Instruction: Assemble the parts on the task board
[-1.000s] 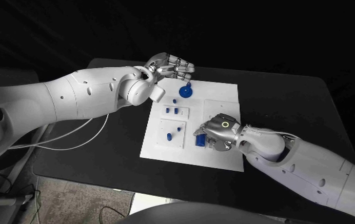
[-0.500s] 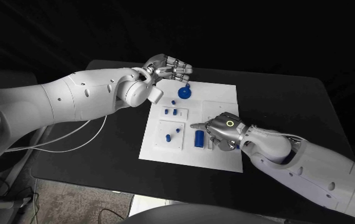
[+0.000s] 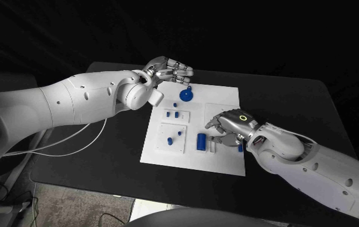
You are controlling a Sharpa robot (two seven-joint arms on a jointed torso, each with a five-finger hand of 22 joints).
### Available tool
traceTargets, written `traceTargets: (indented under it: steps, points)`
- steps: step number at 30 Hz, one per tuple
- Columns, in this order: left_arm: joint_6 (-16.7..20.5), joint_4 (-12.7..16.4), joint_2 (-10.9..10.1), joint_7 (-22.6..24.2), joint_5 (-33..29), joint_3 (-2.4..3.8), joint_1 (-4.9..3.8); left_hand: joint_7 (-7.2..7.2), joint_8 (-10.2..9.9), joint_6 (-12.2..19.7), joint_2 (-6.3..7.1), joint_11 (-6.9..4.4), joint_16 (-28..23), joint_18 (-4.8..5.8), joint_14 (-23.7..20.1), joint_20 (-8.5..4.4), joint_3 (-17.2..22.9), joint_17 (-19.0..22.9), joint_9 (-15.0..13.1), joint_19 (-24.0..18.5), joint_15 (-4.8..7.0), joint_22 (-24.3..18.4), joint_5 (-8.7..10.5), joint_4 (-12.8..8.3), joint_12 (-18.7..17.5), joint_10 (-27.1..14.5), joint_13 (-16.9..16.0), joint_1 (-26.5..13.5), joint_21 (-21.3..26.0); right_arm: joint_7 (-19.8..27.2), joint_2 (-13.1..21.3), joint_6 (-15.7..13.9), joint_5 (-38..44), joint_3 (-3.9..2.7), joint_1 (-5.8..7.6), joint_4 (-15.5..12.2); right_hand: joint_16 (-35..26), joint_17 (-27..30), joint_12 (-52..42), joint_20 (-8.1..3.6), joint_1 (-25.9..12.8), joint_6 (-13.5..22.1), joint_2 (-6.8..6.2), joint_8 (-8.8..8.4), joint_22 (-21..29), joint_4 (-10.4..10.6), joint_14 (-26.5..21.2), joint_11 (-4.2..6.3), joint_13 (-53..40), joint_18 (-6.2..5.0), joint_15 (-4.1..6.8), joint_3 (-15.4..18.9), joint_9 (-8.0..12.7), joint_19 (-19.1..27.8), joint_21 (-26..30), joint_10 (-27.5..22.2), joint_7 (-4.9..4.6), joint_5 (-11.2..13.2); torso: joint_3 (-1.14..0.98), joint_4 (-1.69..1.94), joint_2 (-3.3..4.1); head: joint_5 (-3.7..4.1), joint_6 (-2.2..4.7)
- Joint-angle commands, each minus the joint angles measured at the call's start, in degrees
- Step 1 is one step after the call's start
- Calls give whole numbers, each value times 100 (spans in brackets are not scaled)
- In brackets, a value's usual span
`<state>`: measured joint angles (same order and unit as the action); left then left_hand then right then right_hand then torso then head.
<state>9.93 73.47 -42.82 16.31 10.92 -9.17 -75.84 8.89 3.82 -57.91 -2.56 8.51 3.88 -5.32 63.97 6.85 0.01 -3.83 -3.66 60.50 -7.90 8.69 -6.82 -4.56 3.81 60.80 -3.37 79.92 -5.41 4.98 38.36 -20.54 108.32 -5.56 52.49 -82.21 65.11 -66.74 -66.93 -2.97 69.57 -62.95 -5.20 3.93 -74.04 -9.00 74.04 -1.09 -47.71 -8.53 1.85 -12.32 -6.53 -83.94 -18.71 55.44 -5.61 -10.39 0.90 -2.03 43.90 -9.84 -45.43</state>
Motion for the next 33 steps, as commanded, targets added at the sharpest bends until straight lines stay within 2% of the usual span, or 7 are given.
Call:
traceTargets:
  steps: [1, 6, 14, 18, 22, 25, 33]
  points:
    - [-55, 27, -7, 20, 19, 3, -17, -14, -15, 42, 39, 6, -38, 2, -38, 7, 1, 4, 5, 32, 2, -5, 22, 18, -22, -32, 4, 29, -28, -321, 39, 200, -1054, -4, -42, -51, 24, -8, -53, -40, 30, -259, 171, -26, 0, 64, 62, 58, -109, -37, 49, 502, -305, -63, 54, 141, 103, 260, -4, -4, 0, 19, 11]
    - [-42, 45, -36, 28, 20, 2, -17, -13, -13, 40, 37, 4, -36, 1, -32, 8, 0, 3, 4, 36, 3, -14, 21, 25, -19, -28, 4, 22, -34, -858, 134, 122, -1633, -33, -90, -51, 37, -22, -138, -93, 0, -304, 344, -23, -13, 251, 185, 108, -283, -17, 101, 623, -657, -182, 79, 421, 161, 684, -18, -41, -13, 60, 47]
    - [-17, 77, -78, 57, 20, -3, -17, -13, -13, 40, 37, 4, -36, 1, -32, 8, 0, 3, 4, 36, 3, -14, 21, 25, -19, -28, 4, 22, -34, -1572, 532, 158, -2610, -288, -117, -153, 162, -480, -736, -278, -301, -457, 141, -46, -196, 840, 847, 272, -1740, 219, 270, 356, -985, -311, -1433, 1766, 295, 620, -35, -111, -57, 150, 86]
    - [-5, 92, -111, 65, 20, -7, -16, -19, -13, 29, 41, 1, -36, 2, -23, 4, 1, 3, 4, 40, 7, -19, 18, 31, -20, -18, 4, 25, -39, -2031, 772, 548, -3011, -380, -119, -245, 105, -781, -711, -290, -473, -479, 97, -31, -12, 1154, 952, 273, -2175, 266, 269, 246, -1033, -310, -1794, 1987, 295, 691, -49, -150, -80, 203, 110]
    - [-1, 101, -147, 66, 20, -15, -15, -19, -13, 29, 41, 1, -36, 2, -23, 4, 1, 3, 4, 40, 7, -19, 18, 31, -20, -18, 4, 25, -39, -2816, 921, 1290, -3563, -422, -120, -246, 1, -844, -505, -286, -397, -328, 374, -38, 105, 1123, 969, 256, -2154, 258, 272, -29, -903, -302, -1811, 1915, 256, 707, -66, -190, -101, 268, 139]
    - [1, 124, -181, 76, 20, -22, -15, -19, -13, 30, 41, 0, -36, 2, -19, 2, 3, 3, 5, 42, 8, -22, 16, 32, -20, -15, 4, 28, -43, -3309, 959, 1736, -3929, -435, -121, -197, -73, -907, -281, -284, -690, -359, 239, -33, 219, 981, 996, 257, -2098, 262, 265, -542, -645, -297, -1803, 1892, 249, 746, -87, -225, -108, 287, 148]
    - [-6, 170, -233, 99, 20, -73, -13, -19, -13, 30, 41, 0, -36, 2, -19, 2, 3, 3, 5, 42, 8, -22, 16, 32, -20, -15, 4, 28, -43, -4001, 915, 2178, -4308, -447, -152, -51, -176, -1007, -52, -262, -947, -379, 96, -35, 334, 1063, 1027, 232, -2107, 257, 246, -581, -260, -289, -1862, 1876, 218, 742, -112, -256, -138, 360, 156]
